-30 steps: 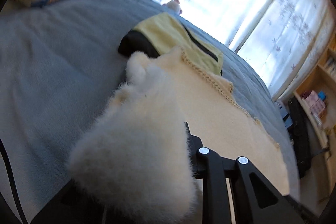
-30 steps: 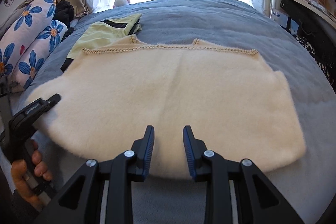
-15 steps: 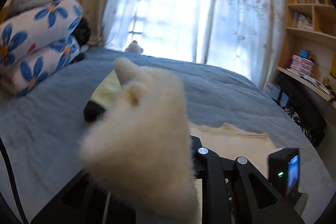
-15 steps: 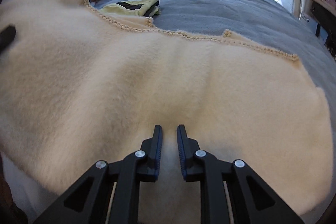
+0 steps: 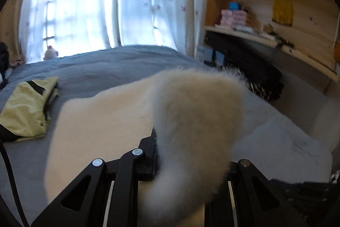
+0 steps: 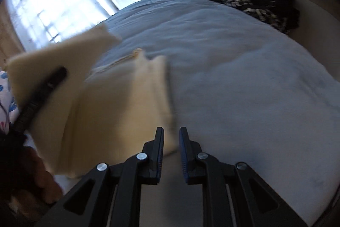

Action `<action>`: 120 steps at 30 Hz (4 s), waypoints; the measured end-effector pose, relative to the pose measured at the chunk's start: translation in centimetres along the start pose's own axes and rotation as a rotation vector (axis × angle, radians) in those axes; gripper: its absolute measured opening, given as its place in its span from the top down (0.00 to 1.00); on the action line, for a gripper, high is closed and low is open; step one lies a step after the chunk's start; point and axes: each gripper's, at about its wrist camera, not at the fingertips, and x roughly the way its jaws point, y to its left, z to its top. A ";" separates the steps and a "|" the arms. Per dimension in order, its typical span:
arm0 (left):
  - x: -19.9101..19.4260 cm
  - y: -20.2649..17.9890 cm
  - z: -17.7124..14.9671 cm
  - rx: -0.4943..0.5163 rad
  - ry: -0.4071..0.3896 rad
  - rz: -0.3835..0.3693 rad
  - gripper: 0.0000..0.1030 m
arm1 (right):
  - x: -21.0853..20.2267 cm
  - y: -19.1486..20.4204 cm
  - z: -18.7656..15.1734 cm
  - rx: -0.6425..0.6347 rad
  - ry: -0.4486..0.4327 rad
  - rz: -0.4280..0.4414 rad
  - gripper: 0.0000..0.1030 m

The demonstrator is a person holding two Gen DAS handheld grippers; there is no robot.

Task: Fold large clothes
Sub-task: 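Lift the cardigan corner with the left gripper toward the right gripper, then fold the cardigan side over with the left gripper and release, then smooth the folded cardigan flat with both grippers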

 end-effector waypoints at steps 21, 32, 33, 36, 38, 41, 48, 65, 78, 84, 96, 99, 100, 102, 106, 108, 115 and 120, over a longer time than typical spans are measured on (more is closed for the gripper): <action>5.2 -4.7 -4.8 0.071 0.107 -0.003 0.81 | 1.7 -4.7 -0.7 0.059 0.064 -0.034 0.85; -1.3 -0.5 -2.0 -0.080 0.307 -0.307 0.15 | -0.2 -4.5 1.4 0.069 0.059 0.020 0.82; -2.4 0.7 -1.8 -0.093 0.294 -0.291 0.15 | -0.5 -4.2 1.8 0.064 0.050 0.029 0.79; -4.2 4.0 -1.2 -0.118 0.274 -0.194 0.15 | -1.4 -3.3 3.2 0.050 0.023 0.081 0.68; -4.5 6.8 -0.5 -0.129 0.276 -0.101 0.15 | -1.6 -2.6 4.2 0.047 0.020 0.124 0.66; -4.5 10.5 -0.5 -0.155 0.299 0.027 0.15 | -1.8 -1.1 5.9 0.032 0.029 0.205 0.66; -3.2 15.5 -2.0 -0.310 0.393 0.030 0.15 | 2.8 2.7 8.2 -0.025 0.208 0.301 0.62; -1.7 12.3 -3.6 -0.203 0.383 0.020 0.35 | 6.2 0.6 3.6 -0.059 0.197 0.282 0.92; -2.9 11.6 -2.7 -0.135 0.352 0.003 0.31 | 5.0 1.6 6.5 -0.119 0.121 0.235 0.64; -0.1 15.0 0.1 -0.254 0.349 0.011 0.30 | 9.7 2.3 11.8 -0.078 0.145 0.222 0.62; 6.5 17.8 2.0 -0.357 0.393 -0.001 0.26 | 16.7 3.0 15.1 -0.047 0.205 0.265 0.82; 6.4 17.3 1.7 -0.311 0.356 -0.001 0.26 | 15.5 1.9 14.6 -0.041 0.135 0.297 0.86; 6.4 17.3 1.5 -0.299 0.347 -0.001 0.25 | 16.1 1.5 14.2 -0.030 0.150 0.290 0.86; 6.7 17.2 1.3 -0.290 0.335 -0.001 0.23 | 16.9 1.3 13.5 -0.028 0.164 0.270 0.83; 6.8 17.7 1.5 -0.351 0.356 0.009 0.21 | 14.9 2.0 14.1 -0.033 0.158 0.203 0.70; 5.9 17.9 1.7 -0.359 0.359 0.035 0.21 | 13.3 2.7 14.0 -0.073 0.129 0.149 0.70; -0.7 13.2 1.7 -0.176 0.250 0.073 0.21 | 5.7 6.4 9.7 -0.233 0.008 0.219 0.70; -2.4 11.0 -1.2 -0.175 0.282 0.051 0.21 | 4.1 8.8 4.8 -0.334 0.014 0.224 0.70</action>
